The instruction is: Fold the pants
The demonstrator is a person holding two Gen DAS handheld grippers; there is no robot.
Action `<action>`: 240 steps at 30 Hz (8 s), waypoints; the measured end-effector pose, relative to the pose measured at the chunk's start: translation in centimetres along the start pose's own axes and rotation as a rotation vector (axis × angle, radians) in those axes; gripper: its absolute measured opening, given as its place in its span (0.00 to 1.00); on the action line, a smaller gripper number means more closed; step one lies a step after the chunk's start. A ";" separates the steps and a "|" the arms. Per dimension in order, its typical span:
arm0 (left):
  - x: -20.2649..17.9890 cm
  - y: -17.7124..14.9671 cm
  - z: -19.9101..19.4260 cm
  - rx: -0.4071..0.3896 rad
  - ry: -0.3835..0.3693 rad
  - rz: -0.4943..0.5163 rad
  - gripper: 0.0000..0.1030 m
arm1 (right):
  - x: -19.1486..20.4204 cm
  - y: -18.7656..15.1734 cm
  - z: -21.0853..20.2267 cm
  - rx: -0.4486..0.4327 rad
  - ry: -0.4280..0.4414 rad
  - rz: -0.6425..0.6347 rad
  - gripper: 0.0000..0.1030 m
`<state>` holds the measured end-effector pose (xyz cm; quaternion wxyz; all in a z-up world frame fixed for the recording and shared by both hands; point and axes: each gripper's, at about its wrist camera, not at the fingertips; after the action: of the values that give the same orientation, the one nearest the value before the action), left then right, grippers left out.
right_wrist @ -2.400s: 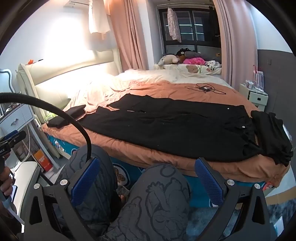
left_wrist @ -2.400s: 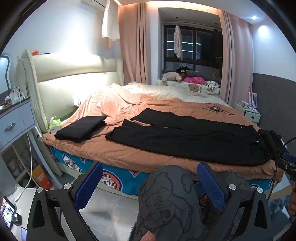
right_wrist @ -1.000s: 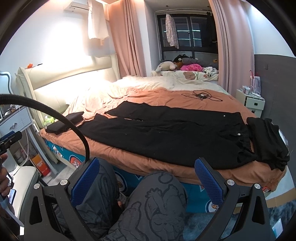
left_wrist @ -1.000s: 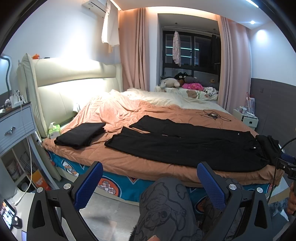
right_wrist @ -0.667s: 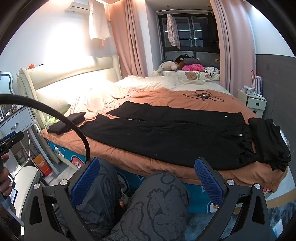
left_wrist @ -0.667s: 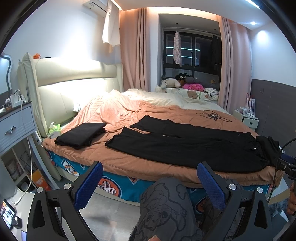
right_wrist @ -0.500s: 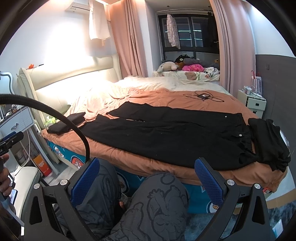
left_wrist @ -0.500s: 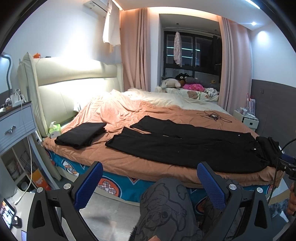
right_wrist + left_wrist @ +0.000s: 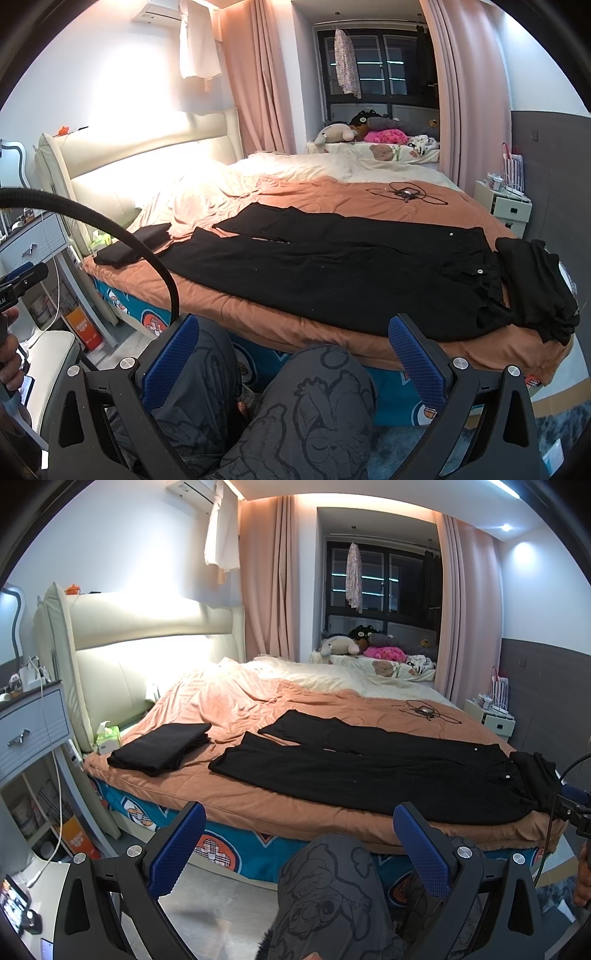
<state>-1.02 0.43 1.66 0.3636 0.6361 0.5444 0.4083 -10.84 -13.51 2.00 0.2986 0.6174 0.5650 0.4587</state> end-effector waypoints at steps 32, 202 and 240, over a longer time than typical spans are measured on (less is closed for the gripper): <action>1.9 0.0 14.6 0.139 -0.129 -0.052 1.00 | 1.0 2.3 12.6 0.074 -0.173 -0.092 1.00; 10.1 21.9 74.3 0.401 0.128 -0.110 0.03 | -30.5 22.1 38.9 0.048 -0.458 0.681 0.01; 6.9 21.4 77.1 0.513 -0.022 0.015 0.94 | -22.6 22.8 42.0 0.175 -0.257 0.380 0.75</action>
<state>78.53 2.85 -9.10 0.1931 0.7159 0.6216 0.2526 38.16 -33.37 0.18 0.2218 0.7893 0.4337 0.3737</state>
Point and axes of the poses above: each gripper's, at about its wrist camera, not at the fingertips, and z roughly the way its jaws point, x to its left, y to its top, and after that the axes turned 10 degrees about z, right-handed
